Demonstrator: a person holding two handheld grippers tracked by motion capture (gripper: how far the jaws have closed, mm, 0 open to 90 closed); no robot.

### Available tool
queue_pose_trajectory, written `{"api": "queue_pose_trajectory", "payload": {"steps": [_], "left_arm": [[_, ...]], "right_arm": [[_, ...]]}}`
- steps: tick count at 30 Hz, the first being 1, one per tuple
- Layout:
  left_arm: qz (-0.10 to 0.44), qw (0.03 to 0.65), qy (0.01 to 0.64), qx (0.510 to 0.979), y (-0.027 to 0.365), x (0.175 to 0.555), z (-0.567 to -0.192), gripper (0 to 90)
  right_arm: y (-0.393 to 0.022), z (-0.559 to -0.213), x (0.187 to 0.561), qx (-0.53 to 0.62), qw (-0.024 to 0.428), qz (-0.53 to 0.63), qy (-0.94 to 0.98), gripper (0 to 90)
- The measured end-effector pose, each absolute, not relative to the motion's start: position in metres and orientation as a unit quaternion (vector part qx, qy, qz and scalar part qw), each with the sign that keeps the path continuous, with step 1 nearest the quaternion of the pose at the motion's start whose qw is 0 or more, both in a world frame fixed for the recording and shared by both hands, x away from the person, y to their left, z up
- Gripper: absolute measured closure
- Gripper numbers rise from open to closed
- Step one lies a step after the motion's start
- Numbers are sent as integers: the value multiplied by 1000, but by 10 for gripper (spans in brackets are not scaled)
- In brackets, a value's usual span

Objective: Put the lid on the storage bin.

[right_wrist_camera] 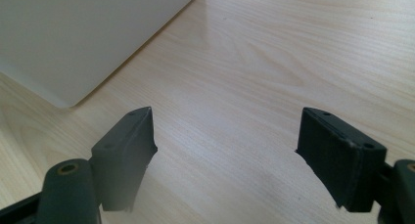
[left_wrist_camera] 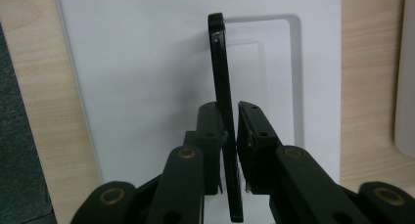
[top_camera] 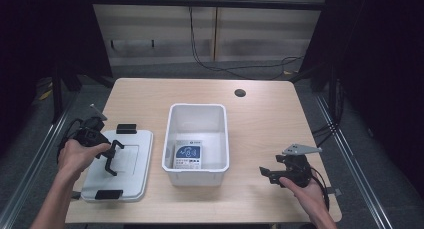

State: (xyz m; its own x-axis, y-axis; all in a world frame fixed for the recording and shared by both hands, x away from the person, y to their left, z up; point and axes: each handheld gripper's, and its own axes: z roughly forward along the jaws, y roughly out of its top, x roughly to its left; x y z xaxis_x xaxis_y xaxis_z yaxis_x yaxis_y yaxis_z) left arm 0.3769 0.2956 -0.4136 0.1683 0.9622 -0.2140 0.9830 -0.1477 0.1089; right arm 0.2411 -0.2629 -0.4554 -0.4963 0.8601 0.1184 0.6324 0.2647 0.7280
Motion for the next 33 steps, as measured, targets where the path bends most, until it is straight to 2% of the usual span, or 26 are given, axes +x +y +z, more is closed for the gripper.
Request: {"api": "queue_pose_trajectory", "payload": {"steps": [3, 20, 33], "left_arm": [[-49, 102, 633, 766, 294, 378, -417, 795], [-63, 109, 639, 759, 292, 380, -417, 843], [-66, 127, 631, 762, 293, 379, -401, 851]], "right_arm": [[-263, -456, 241, 478, 152, 373, 781, 212], [-261, -458, 241, 475, 146, 367, 787, 212], [-261, -458, 242, 479, 143, 362, 787, 211]]}}
